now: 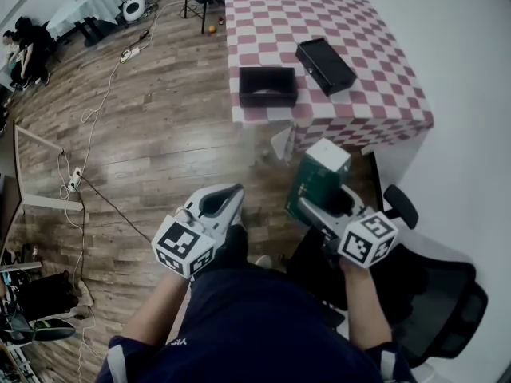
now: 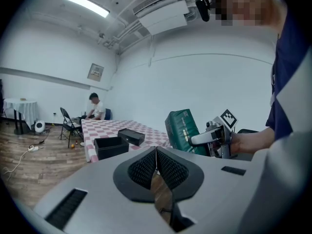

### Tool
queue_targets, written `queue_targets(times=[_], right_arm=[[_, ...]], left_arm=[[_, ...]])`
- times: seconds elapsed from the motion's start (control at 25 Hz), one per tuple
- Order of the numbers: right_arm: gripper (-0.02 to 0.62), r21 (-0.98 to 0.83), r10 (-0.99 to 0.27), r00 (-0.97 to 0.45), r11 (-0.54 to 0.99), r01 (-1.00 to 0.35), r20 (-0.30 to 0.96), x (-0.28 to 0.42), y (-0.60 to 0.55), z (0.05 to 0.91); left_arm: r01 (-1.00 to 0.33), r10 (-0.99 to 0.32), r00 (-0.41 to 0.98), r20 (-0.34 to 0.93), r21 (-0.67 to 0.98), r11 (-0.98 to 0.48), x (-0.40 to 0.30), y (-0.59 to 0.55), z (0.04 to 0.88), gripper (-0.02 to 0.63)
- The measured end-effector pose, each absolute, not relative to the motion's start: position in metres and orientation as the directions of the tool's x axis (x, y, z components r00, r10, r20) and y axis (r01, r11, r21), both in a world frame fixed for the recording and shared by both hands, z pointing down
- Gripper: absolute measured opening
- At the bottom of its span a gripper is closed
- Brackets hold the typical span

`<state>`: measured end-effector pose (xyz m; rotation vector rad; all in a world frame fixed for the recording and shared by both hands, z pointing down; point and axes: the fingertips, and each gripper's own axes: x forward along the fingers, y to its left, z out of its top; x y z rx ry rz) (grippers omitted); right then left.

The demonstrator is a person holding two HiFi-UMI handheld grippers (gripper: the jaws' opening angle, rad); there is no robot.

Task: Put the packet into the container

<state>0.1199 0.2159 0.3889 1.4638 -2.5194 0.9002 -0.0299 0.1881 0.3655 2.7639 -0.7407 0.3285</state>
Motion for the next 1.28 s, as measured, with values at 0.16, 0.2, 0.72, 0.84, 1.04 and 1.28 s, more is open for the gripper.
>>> queue_targets(times=[0.16,0.2,0.72,0.84,1.04,1.28], right_arm=[[0.393,-0.446,-0.757,-0.536,0.36,-0.819,0.374,0.11,0.169,0.387],[0.393,-0.446,-0.757,-0.536,0.359,-0.82,0.374,0.107,0.157,0.387],[0.393,-0.414,-0.778,-0.469,0.297,-0.86,0.417,0.095,0.028,0.374],[0.393,-0.404,-0.783,-0.454,0.285,-0.869,0.424,0.091,0.006,0.373],[0.393,-0.403,-0.786,-0.443,0.271,-0.874,0.431,0.086,-0.026,0.374],[0.393,-0.411,-0.781,-0.447,0.268,-0.871,0.436,0.084,-0.054,0.381]], left_arm=[[-0.507,-0.448,0.85,0.279,0.201,-0.838,-0.034,0.138,0.366,0.026],[-0.503,-0.444,0.852,0.276,0.201,-0.84,-0.034,0.126,0.366,0.026],[-0.442,-0.389,0.887,0.25,0.214,-0.871,-0.045,-0.012,0.36,0.026],[-0.429,-0.376,0.893,0.247,0.21,-0.879,-0.047,-0.037,0.361,0.026],[-0.416,-0.366,0.898,0.243,0.201,-0.887,-0.05,-0.072,0.361,0.026],[-0.425,-0.372,0.893,0.253,0.201,-0.883,-0.051,-0.102,0.368,0.026]])
